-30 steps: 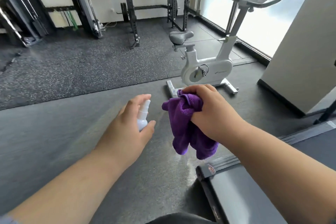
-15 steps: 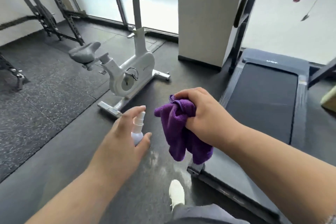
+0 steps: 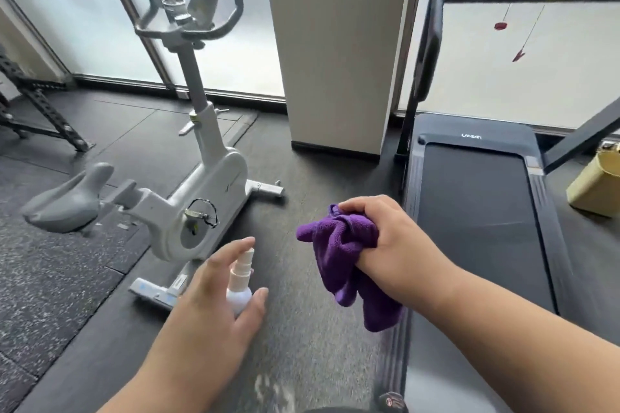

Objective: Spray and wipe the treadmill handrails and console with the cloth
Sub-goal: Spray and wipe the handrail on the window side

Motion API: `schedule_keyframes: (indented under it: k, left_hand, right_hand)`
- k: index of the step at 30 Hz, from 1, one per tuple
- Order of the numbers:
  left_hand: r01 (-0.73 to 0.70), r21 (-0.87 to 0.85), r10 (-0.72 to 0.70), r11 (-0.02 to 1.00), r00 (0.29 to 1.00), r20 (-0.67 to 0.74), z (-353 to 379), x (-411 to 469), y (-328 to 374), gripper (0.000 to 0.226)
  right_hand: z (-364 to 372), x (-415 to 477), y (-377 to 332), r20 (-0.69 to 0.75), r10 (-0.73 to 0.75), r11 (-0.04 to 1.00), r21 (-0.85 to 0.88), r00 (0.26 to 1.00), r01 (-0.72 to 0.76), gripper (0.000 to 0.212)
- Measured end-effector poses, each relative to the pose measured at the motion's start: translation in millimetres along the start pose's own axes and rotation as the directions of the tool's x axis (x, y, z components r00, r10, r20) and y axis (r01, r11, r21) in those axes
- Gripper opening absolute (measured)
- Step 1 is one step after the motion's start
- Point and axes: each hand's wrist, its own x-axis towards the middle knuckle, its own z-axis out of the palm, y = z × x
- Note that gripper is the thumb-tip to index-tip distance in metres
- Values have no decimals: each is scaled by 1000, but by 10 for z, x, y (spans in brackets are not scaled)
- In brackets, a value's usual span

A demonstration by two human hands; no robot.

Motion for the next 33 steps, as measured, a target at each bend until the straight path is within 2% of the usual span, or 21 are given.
schedule_keyframes:
  k: [5, 10, 14, 17, 20, 27, 33]
  left_hand:
    - [-72, -71, 76, 995, 996, 54, 93, 1032, -342, 77]
    - [-216, -114, 230, 970, 965, 127, 131, 2338, -616, 69]
    - [-350, -152, 376, 924, 903, 207, 71, 3393, -684, 84]
    - [-455, -196, 493, 869, 828, 266, 118, 4027, -631, 82]
    - [-495, -252, 555, 831, 758, 343, 281, 4498, -476, 72]
    - [-537, -343, 637, 771, 656, 404, 834, 5414, -118, 67]
    - [-584, -319, 664, 746, 624, 412, 1293, 6292, 373, 69]
  right_hand:
    - [108, 779, 74, -91, 63, 998, 0, 994, -64, 52]
    - [159, 1564, 135, -264, 182, 983, 47, 947, -176, 49]
    - [126, 2168, -50, -374, 279, 960, 144, 885, -242, 46]
    - [72, 2591, -119, -468, 315, 949, 181, 826, -259, 48]
    - [13, 2930, -18, -579, 329, 943, 161, 746, -291, 52]
    - [-317, 3545, 408, -656, 368, 921, 162, 659, -353, 55]
    - [-823, 4221, 851, -626, 356, 929, 158, 694, -335, 60]
